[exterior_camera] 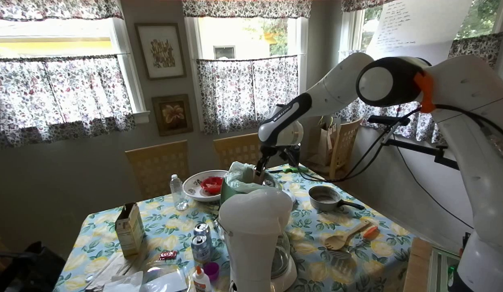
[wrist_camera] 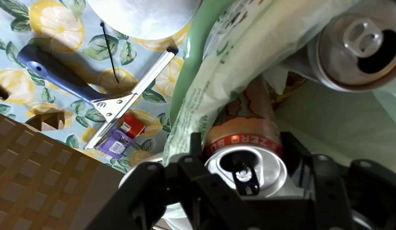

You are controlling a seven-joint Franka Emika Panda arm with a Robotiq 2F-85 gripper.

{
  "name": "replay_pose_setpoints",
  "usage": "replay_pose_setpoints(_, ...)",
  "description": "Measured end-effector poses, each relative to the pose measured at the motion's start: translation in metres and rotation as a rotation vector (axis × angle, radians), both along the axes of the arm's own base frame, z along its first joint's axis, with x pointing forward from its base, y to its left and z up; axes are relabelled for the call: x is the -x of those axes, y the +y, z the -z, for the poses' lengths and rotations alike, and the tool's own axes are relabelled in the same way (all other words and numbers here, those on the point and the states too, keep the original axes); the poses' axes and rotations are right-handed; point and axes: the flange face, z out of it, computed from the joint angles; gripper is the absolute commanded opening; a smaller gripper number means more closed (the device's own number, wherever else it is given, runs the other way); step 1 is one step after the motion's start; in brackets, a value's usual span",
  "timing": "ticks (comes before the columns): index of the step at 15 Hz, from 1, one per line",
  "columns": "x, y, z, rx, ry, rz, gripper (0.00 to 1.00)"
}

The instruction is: Put the two right cans in the bin

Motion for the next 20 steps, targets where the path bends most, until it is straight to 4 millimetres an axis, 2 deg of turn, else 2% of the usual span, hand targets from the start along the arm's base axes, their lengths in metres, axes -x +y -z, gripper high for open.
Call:
replay_pose_setpoints(3, 0.0, 0.0, 0.006, 0.009, 0.01, -0.009, 0.37)
replay_pose_setpoints(4, 0.0, 0.0, 0.006, 0.013, 0.011, -0.012, 0.85)
replay_pose_setpoints(7, 0.0, 0.002, 0.006, 0.023, 0.015, -0.02, 1.0)
replay_pose_setpoints(15, 0.002, -0.004, 0.002, 0.014, 0.028, 0.002, 1.0)
replay_pose_setpoints(20, 0.016, -0.026, -0.024, -0.017, 0.106, 0.12, 1.0)
